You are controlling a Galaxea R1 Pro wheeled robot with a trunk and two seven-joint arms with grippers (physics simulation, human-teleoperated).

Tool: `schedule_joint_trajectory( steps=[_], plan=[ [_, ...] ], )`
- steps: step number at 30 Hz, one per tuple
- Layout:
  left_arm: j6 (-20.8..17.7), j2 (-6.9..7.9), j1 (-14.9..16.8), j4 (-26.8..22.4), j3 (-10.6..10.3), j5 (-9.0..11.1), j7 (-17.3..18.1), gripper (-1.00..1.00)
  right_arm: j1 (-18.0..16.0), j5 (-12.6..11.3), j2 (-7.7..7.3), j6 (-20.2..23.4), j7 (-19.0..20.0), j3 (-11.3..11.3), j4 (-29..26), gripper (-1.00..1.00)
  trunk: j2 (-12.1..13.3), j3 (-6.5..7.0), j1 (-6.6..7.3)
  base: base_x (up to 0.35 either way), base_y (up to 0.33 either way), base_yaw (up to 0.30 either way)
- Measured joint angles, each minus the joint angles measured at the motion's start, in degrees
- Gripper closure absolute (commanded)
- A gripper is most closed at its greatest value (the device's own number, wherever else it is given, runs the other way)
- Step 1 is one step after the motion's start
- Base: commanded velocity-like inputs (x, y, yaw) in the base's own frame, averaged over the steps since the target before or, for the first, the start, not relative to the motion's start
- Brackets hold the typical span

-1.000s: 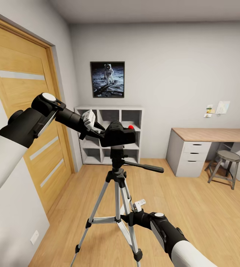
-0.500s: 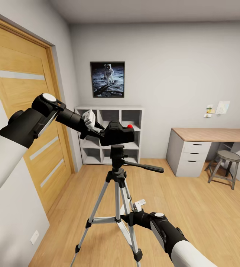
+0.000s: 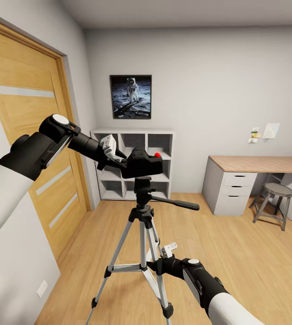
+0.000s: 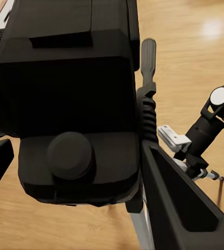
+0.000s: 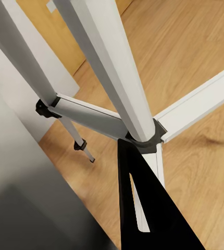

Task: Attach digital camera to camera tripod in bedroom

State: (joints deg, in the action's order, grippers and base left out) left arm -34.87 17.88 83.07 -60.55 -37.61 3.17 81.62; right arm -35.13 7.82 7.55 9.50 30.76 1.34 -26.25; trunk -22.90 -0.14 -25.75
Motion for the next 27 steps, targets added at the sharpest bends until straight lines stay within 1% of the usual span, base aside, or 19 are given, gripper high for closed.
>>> schedule_joint_trajectory(
  steps=[27],
  plan=[
    [0.3,-0.1,0.0,0.4,-0.2,-0.1,-0.1,1.0,0.0,0.0,0.0,0.0,0.0,0.0,0.0,1.0,0.0,0.0,0.0,0.0,0.0,0.0]
  ],
)
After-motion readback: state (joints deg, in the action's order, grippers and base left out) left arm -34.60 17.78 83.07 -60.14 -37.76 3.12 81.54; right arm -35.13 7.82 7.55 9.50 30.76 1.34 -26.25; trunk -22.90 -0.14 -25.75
